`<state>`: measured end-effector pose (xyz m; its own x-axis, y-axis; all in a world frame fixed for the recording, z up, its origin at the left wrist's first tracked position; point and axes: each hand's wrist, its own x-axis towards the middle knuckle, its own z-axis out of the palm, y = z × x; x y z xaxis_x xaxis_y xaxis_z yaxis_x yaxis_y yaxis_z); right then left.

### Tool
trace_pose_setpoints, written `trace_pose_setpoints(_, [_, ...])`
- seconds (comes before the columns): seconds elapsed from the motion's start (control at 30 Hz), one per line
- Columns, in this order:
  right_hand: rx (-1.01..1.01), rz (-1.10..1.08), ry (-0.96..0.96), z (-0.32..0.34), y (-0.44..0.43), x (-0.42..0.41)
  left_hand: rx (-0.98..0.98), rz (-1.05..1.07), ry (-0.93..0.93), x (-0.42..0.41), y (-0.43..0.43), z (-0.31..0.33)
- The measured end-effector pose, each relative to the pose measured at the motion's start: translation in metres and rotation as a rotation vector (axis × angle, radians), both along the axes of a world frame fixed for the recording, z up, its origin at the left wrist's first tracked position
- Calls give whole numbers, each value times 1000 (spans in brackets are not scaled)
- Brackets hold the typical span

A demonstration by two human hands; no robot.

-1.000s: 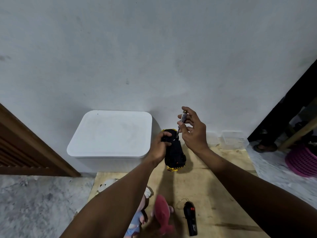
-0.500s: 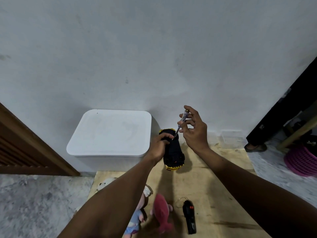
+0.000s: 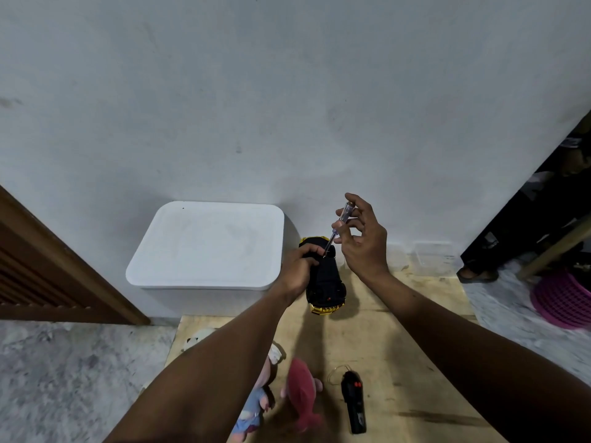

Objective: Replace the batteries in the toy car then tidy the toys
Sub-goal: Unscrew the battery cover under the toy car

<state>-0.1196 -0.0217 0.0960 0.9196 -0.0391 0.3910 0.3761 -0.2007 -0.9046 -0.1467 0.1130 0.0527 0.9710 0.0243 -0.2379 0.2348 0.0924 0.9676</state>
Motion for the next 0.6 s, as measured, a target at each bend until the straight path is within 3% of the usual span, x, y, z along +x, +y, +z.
trace_pose_setpoints(0.6, [-8, -5, -36, 3, 0, -1, 9, 0, -12, -4, 1, 8])
